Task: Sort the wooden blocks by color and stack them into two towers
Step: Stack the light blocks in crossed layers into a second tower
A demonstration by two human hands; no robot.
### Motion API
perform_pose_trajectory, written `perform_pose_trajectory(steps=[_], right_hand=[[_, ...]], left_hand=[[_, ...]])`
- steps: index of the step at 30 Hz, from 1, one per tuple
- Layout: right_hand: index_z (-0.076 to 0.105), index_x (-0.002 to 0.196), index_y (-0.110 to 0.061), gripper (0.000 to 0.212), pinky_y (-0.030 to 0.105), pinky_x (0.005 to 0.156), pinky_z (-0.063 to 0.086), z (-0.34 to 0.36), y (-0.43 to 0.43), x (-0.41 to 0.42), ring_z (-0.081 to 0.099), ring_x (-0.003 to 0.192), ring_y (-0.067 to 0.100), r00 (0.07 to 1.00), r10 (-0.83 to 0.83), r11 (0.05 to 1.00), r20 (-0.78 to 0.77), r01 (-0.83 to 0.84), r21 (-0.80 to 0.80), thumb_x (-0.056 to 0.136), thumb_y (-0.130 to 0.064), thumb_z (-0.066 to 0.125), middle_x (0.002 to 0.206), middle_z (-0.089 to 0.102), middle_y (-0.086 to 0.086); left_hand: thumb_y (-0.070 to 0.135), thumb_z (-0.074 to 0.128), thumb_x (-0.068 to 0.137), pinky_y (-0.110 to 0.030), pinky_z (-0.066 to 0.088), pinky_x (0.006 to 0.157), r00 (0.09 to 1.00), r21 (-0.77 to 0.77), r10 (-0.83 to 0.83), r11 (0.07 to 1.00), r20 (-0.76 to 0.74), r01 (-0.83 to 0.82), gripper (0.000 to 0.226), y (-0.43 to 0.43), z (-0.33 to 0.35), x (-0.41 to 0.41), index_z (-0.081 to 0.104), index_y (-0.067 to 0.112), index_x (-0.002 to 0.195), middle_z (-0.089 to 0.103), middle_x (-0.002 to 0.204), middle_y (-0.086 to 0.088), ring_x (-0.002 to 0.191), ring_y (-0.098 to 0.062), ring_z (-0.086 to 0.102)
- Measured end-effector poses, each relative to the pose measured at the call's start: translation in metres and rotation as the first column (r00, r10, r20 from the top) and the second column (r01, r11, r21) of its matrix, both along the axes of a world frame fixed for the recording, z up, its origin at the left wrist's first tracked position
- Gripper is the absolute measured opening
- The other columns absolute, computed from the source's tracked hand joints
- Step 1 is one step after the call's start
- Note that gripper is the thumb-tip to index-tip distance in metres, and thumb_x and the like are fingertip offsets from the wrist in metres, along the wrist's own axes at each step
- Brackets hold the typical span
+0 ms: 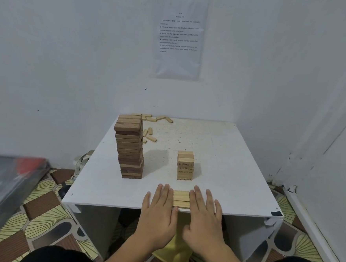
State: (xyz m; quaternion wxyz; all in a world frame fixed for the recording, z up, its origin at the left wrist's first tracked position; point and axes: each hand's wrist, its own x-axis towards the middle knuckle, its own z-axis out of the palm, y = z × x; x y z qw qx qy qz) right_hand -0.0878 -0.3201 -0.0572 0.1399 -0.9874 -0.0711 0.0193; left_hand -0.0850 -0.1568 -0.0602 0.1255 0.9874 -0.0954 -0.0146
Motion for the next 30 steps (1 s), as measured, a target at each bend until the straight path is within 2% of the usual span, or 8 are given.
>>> perform_pose_trajectory(steps=[3, 6, 8, 12, 15, 17, 21, 30], right_hand=[[-0.007, 0.163, -0.021, 0.095, 0.048, 0.122, -0.016, 0.001, -0.001, 0.0, -0.027, 0.153, 0.026, 1.0, 0.007, 1.0, -0.022, -0.007, -0.016, 0.084, -0.034, 0.044, 0.169, -0.022, -0.005], [-0.008, 0.163, -0.022, 0.094, 0.047, 0.124, -0.013, 0.005, -0.004, 0.001, -0.024, 0.154, 0.024, 0.999, 0.013, 1.0, -0.042, -0.014, -0.01, 0.087, -0.033, 0.045, 0.169, -0.02, -0.005], [-0.001, 0.164, -0.022, 0.09, 0.045, 0.125, -0.01, 0.008, -0.006, 0.002, -0.017, 0.156, 0.02, 0.999, 0.011, 0.998, -0.035, -0.009, 0.055, 0.087, -0.035, 0.045, 0.171, -0.009, -0.005], [0.029, 0.158, -0.026, 0.076, 0.036, 0.123, 0.012, 0.015, -0.017, 0.013, 0.022, 0.15, 0.008, 0.994, 0.055, 0.967, 0.097, -0.078, 0.243, 0.086, -0.037, 0.05, 0.16, 0.034, -0.013], [0.035, 0.157, -0.026, 0.073, 0.034, 0.122, 0.023, 0.018, -0.023, 0.027, 0.033, 0.144, 0.007, 0.983, 0.159, 0.948, 0.091, -0.178, 0.263, 0.088, -0.043, 0.053, 0.155, 0.042, -0.013], [0.039, 0.155, -0.029, 0.07, 0.031, 0.12, 0.022, 0.021, -0.027, 0.036, 0.034, 0.143, 0.007, 0.972, 0.226, 0.946, 0.063, -0.235, 0.224, 0.09, -0.046, 0.054, 0.153, 0.044, -0.014], [0.058, 0.142, -0.031, 0.053, 0.03, 0.114, 0.031, 0.025, -0.03, 0.047, 0.043, 0.134, 0.008, 0.954, 0.294, 0.945, 0.063, -0.3, 0.129, 0.092, -0.047, 0.057, 0.143, 0.052, -0.018], [0.06, 0.141, -0.031, 0.05, 0.025, 0.114, 0.03, 0.022, -0.036, 0.05, 0.041, 0.132, 0.008, 0.949, 0.31, 0.939, 0.062, -0.315, 0.137, 0.094, -0.047, 0.06, 0.144, 0.046, -0.016]], left_hand=[[0.056, -0.016, 0.09, -0.042, -0.016, 0.126, 1.0, -0.011, -0.003, 1.0, 0.001, 0.003, 0.083, 0.0, 0.0, 0.0, -0.007, 0.023, 0.165, -0.014, 0.172, 0.007, 0.154, -0.01, -0.026], [0.053, -0.003, 0.102, -0.04, -0.013, 0.127, 1.0, -0.04, -0.002, 0.999, -0.017, 0.002, 0.07, 0.001, 0.005, -0.001, -0.004, 0.023, 0.165, -0.011, 0.173, 0.006, 0.155, -0.01, -0.023], [0.048, 0.016, 0.108, -0.038, -0.008, 0.128, 1.0, -0.081, -0.01, 0.997, -0.02, 0.008, 0.066, 0.005, 0.01, 0.002, 0.0, 0.02, 0.166, -0.006, 0.173, 0.004, 0.157, -0.012, -0.017], [0.049, 0.043, 0.101, -0.032, 0.001, 0.128, 0.995, -0.102, -0.096, 0.99, 0.021, 0.097, 0.078, 0.017, 0.021, 0.018, 0.012, 0.018, 0.166, 0.011, 0.173, 0.002, 0.16, -0.016, -0.001], [0.049, 0.055, 0.096, -0.03, 0.011, 0.125, 0.979, -0.046, -0.203, 0.978, -0.001, 0.203, 0.081, 0.02, 0.036, 0.03, 0.023, 0.019, 0.164, 0.028, 0.168, 0.002, 0.157, -0.018, 0.016], [0.048, 0.06, 0.092, -0.034, 0.027, 0.119, 0.97, -0.009, -0.244, 0.97, -0.002, 0.243, 0.076, 0.02, 0.043, 0.038, 0.037, 0.018, 0.158, 0.045, 0.155, 0.0, 0.146, -0.022, 0.035], [0.053, 0.058, 0.087, -0.036, 0.043, 0.102, 0.962, 0.059, -0.273, 0.961, 0.015, 0.272, 0.058, 0.02, 0.049, 0.05, 0.058, 0.024, 0.138, 0.057, 0.131, 0.004, 0.122, -0.02, 0.047], [0.064, 0.055, 0.087, -0.037, 0.043, 0.097, 0.939, 0.136, -0.343, 0.93, -0.009, 0.341, 0.063, 0.023, 0.057, 0.06, 0.058, 0.028, 0.138, 0.057, 0.128, 0.006, 0.115, -0.016, 0.047]])
